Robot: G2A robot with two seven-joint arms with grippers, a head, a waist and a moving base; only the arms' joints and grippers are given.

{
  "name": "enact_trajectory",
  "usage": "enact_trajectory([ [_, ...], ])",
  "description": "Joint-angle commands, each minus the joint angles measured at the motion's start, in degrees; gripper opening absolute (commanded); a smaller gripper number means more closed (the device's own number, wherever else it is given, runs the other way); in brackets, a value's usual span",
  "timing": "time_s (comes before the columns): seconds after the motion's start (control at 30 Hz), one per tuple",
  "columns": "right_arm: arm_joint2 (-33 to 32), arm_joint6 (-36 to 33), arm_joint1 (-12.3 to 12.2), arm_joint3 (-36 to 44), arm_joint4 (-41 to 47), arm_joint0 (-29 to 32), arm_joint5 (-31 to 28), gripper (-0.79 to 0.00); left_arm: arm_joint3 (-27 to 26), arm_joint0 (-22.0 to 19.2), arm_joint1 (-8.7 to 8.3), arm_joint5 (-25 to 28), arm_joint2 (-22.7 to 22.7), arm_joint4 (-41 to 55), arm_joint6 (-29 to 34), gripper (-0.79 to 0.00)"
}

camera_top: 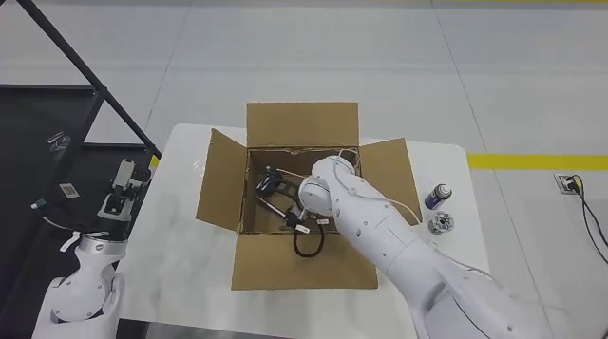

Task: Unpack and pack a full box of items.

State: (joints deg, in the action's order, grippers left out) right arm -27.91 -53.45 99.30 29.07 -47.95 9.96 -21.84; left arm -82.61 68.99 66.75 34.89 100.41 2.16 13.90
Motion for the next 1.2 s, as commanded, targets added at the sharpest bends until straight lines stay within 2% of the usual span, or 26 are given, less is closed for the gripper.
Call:
enact_trajectory([
  [0.0, 0.0, -0.1, 0.0, 0.0, 0.0, 0.0, -0.1, 0.0, 0.0, 0.0, -0.02, 0.0, 0.0, 0.1, -0.2, 0.0],
  [0.4, 0.0, -0.1, 0.0, 0.0, 0.0, 0.0, -0.1, 0.0, 0.0, 0.0, -0.05, 0.0, 0.1, 0.0, -0.2, 0.0],
  [0.53, 0.6, 2.7, 0.3, 1.6, -1.5, 2.0, 0.8, 0.0, -1.2, 0.6, -0.03, -0.9, -0.1, -0.4, -0.3, 0.0],
  [0.9, 1.3, 6.8, 2.9, -1.8, -2.3, 3.3, 3.5, 0.0, -2.9, 1.8, 0.0, -1.9, -0.3, -1.7, -2.0, 0.0],
  [1.03, 1.8, 6.9, 4.5, -4.4, -3.2, 3.5, 9.0, 0.0, -3.1, 2.0, 0.05, -1.9, -0.5, -1.8, -2.7, 0.0],
  [1.17, 2.0, 9.6, 5.6, -7.3, -3.5, 3.6, 8.5, 0.0, -3.1, 2.3, 0.07, -1.8, -0.6, -1.7, -3.1, 0.0],
])
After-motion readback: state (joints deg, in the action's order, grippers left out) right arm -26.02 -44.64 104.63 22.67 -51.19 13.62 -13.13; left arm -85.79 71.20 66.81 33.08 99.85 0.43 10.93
